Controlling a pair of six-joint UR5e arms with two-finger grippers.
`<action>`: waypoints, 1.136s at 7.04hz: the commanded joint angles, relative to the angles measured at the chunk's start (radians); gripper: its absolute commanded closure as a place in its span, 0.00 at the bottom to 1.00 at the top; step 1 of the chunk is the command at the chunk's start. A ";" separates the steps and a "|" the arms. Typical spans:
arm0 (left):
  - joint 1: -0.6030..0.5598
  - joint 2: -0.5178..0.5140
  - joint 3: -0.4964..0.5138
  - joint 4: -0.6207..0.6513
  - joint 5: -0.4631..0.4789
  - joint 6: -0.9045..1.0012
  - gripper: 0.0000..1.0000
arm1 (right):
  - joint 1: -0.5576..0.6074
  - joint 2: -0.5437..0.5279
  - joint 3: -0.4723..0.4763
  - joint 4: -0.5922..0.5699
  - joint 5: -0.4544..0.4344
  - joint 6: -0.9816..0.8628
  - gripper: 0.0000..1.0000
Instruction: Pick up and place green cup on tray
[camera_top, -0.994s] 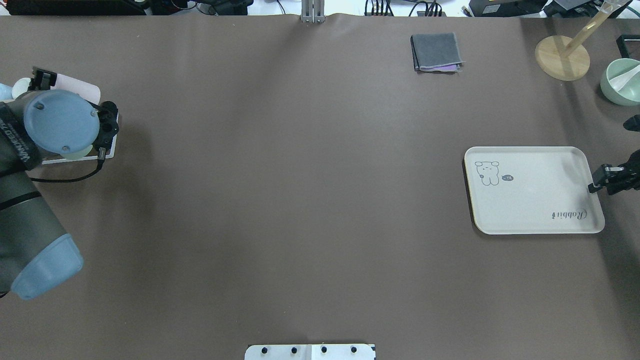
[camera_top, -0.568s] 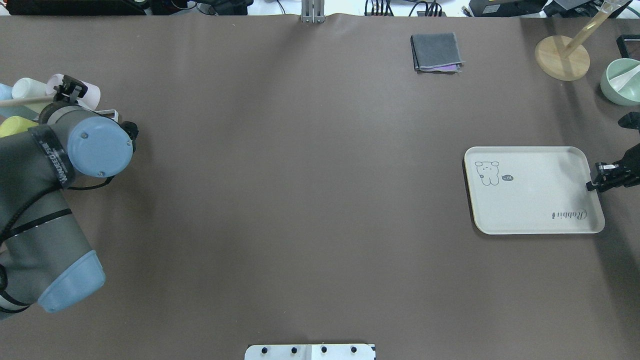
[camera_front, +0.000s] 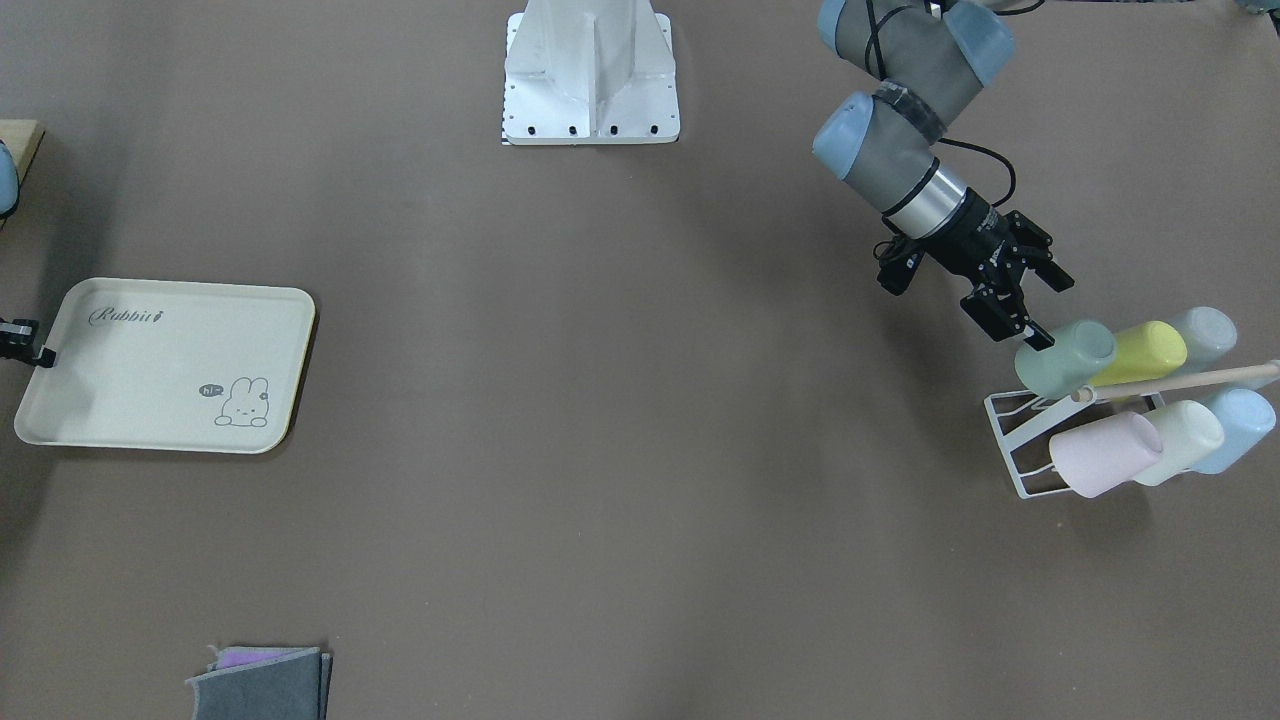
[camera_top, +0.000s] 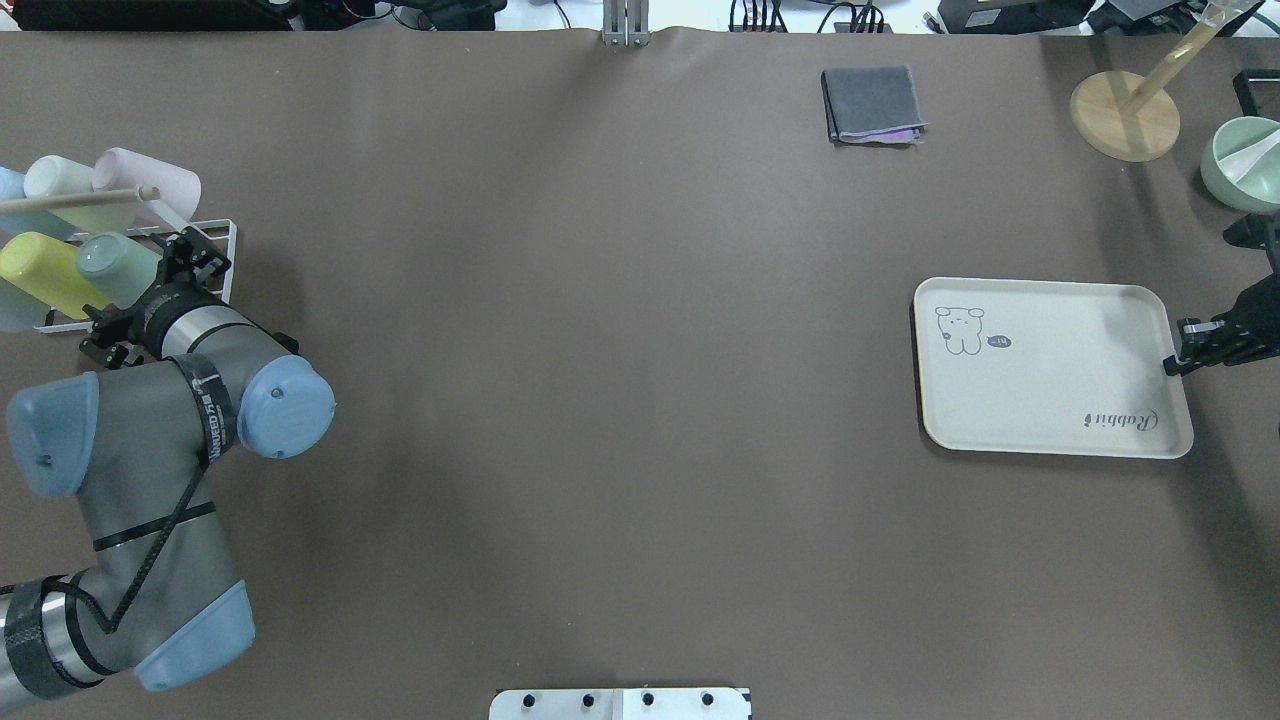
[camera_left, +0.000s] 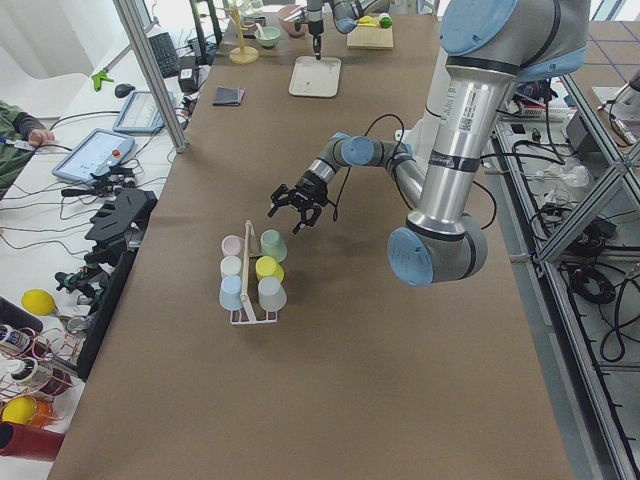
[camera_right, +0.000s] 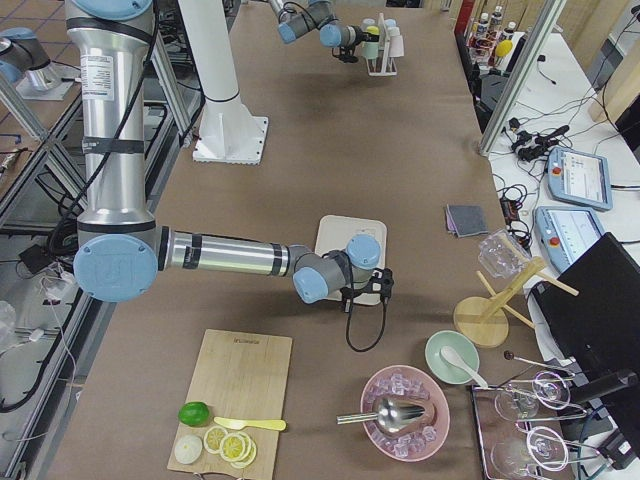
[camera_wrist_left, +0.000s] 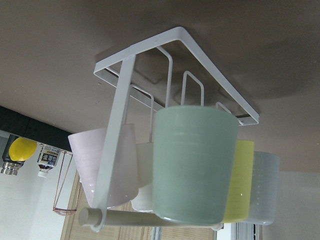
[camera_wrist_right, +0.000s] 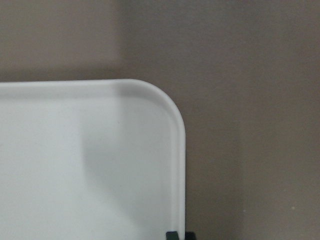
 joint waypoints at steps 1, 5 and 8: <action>0.021 0.011 0.037 -0.003 0.019 0.000 0.01 | -0.013 0.033 0.089 0.000 0.083 0.002 1.00; 0.021 0.000 0.141 -0.115 0.048 0.003 0.01 | -0.276 0.289 0.143 0.000 -0.016 0.359 1.00; 0.013 0.003 0.212 -0.183 0.064 0.003 0.02 | -0.439 0.506 0.054 -0.023 -0.164 0.420 1.00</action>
